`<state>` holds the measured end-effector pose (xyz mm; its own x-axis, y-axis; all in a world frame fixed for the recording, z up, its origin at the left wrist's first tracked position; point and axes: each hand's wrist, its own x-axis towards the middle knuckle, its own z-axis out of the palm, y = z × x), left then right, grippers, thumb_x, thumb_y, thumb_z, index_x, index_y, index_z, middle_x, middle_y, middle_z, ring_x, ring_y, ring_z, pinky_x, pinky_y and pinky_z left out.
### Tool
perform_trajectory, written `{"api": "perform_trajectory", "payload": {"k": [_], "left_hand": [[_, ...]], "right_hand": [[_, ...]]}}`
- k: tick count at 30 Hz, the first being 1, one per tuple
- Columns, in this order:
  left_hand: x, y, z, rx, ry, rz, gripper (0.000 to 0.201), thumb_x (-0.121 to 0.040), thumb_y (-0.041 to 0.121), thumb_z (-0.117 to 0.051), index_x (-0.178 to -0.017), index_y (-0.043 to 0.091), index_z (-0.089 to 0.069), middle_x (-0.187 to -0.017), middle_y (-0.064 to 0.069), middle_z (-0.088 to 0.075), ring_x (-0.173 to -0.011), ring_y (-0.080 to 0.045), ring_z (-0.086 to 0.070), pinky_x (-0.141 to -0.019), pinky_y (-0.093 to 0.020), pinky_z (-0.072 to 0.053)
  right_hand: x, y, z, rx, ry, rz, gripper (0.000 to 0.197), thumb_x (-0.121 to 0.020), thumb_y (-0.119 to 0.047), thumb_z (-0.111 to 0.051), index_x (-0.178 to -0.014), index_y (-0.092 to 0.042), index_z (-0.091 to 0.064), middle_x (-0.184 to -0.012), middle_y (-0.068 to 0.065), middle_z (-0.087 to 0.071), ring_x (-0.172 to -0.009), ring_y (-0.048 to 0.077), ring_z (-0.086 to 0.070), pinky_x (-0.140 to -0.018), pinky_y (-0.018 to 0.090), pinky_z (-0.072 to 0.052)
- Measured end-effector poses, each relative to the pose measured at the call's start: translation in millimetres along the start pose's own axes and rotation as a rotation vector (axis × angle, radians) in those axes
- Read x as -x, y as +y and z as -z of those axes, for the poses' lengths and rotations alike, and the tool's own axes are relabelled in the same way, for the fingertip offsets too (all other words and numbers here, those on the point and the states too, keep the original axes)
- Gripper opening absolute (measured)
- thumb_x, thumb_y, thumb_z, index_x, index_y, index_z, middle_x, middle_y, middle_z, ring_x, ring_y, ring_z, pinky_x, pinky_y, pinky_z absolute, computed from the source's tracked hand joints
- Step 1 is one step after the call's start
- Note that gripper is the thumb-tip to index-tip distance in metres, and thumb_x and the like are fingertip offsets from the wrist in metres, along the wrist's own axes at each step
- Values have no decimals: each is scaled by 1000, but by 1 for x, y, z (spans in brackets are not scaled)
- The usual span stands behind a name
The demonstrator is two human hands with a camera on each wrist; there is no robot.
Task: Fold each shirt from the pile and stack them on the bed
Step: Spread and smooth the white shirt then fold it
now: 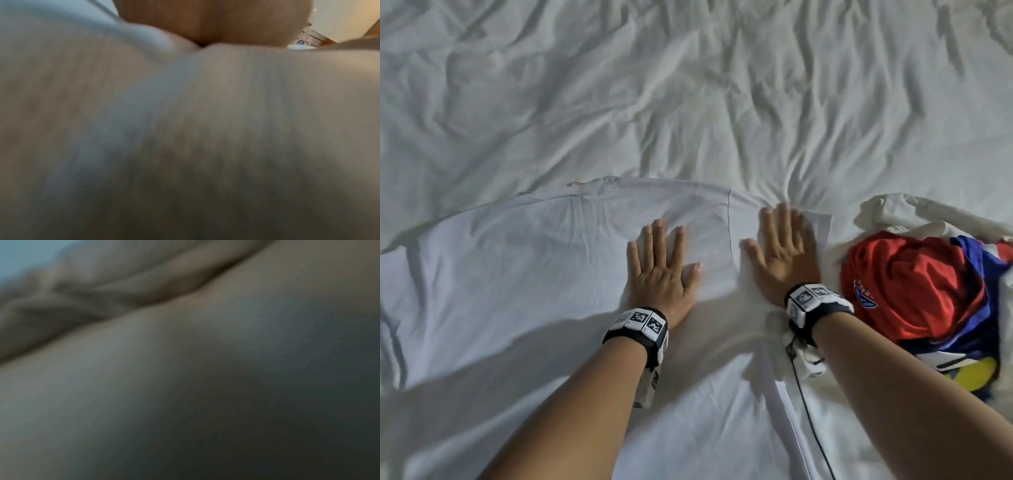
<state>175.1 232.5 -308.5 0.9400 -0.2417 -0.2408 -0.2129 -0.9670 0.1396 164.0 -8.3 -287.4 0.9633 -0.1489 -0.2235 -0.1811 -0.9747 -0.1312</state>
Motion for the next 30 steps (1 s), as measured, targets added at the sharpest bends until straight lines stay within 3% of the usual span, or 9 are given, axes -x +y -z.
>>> {"api": "perform_trajectory", "payload": {"k": [2,5,8,11,18,20,22,25,30], "left_hand": [[2,2,5,-5,-21,4,73,-103,62,-5,-158,27,27,-163,-11,36,-152,-30,31,-123,-56,16],[3,4,9,6,-47,18,72,-103,62,-3,-157,26,29,-162,-10,39,-151,-29,34,-123,-57,14],[4,6,11,-7,-60,21,72,-102,62,-2,-157,26,30,-162,-11,39,-151,-29,34,-123,-58,13],[4,7,15,-9,-75,22,73,-102,62,-3,-157,27,29,-162,-10,38,-151,-29,33,-123,-57,15],[0,6,26,68,-150,10,73,-102,63,-10,-155,33,30,-160,-6,42,-149,-26,37,-120,-54,21],[2,4,39,133,-196,-25,74,-104,61,-21,-160,33,18,-165,-5,34,-152,-26,33,-121,-53,20],[10,-2,56,235,-192,-50,66,-106,52,-34,-163,31,-8,-171,-6,18,-155,-26,23,-123,-53,16],[34,-28,80,356,-48,30,45,-105,39,-46,-149,28,-46,-171,-9,-10,-158,-27,8,-125,-54,5],[76,-132,110,370,229,296,36,-99,24,-56,-134,20,-62,-154,-14,-40,-147,-33,-25,-112,-59,-30]], "right_hand": [[4,28,4,45,34,-90,74,-101,-59,-18,-164,-19,-11,-170,13,-3,-157,33,-4,-126,52,-1],[11,41,7,-55,6,-260,79,-98,-58,-10,-164,-15,-6,-169,14,9,-156,34,9,-124,55,3],[31,1,13,-28,98,-120,72,-103,-52,-13,-163,-15,-5,-169,17,5,-156,36,6,-125,55,0],[61,-27,-1,-88,-33,72,65,-105,-54,-13,-163,-31,6,-169,5,17,-156,26,17,-126,47,8],[60,14,-2,-36,-63,-153,71,-102,-56,-8,-163,-20,-3,-171,8,6,-157,26,7,-126,50,4],[64,3,11,-44,-29,-133,75,-100,-57,-8,-163,-17,-6,-170,11,5,-157,27,8,-126,50,6],[71,-17,26,-85,-5,-84,75,-100,-56,-8,-163,-15,-7,-170,12,6,-157,27,12,-125,47,10],[81,-65,37,-168,10,30,71,-105,-56,-11,-163,-15,-4,-170,10,11,-155,25,20,-125,44,14],[81,-166,23,-204,-29,245,71,-104,-54,-12,-163,-15,-5,-169,8,15,-154,24,23,-126,43,12]]}}
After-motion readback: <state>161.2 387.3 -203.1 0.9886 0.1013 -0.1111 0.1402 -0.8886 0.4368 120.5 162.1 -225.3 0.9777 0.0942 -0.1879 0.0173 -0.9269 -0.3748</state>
